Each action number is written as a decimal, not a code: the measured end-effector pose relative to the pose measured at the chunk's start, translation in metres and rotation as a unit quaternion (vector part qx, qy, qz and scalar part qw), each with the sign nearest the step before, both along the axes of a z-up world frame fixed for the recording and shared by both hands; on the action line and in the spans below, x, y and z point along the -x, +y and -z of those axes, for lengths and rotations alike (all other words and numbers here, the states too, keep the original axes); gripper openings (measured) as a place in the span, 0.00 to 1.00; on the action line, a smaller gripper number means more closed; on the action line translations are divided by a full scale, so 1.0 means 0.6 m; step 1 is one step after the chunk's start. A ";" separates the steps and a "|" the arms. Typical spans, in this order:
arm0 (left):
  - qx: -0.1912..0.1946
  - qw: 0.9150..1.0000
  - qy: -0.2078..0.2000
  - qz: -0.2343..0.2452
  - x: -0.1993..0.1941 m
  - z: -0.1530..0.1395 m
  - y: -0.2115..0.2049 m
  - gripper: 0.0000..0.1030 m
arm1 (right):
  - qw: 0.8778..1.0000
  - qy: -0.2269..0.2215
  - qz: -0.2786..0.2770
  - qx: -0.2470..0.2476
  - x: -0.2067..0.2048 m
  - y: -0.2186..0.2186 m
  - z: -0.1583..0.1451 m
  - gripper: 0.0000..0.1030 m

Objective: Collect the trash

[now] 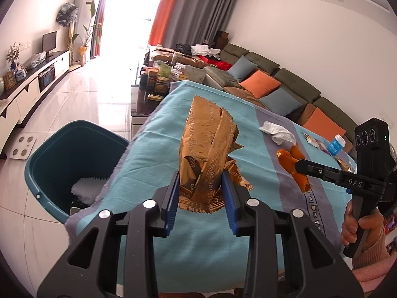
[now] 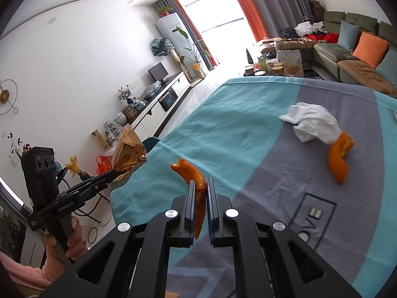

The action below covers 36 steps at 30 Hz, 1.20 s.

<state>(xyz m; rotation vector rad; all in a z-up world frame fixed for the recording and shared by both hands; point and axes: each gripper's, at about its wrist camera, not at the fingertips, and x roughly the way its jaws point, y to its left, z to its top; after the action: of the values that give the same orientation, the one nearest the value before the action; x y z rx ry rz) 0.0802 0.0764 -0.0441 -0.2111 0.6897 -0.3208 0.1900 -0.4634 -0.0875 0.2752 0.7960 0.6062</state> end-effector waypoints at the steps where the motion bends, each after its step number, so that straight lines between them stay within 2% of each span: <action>1: 0.000 1.000 0.000 -0.003 0.001 0.000 0.005 0.32 | 1.000 0.000 -0.003 -0.001 0.000 0.005 0.000 0.07; 19: 0.003 0.999 -0.003 -0.047 0.017 -0.002 0.067 0.32 | 0.999 -0.003 -0.051 -0.010 -0.028 0.084 -0.008 0.07; 36: 0.004 0.996 -0.005 -0.085 0.022 -0.007 0.111 0.32 | 0.997 0.000 -0.081 -0.011 -0.038 0.129 -0.016 0.07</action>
<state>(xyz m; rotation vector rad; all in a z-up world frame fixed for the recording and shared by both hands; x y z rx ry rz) 0.0670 0.1430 -0.0402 -0.2739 0.6564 -0.1621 0.2127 -0.3861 -0.0780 0.2323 0.8160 0.7690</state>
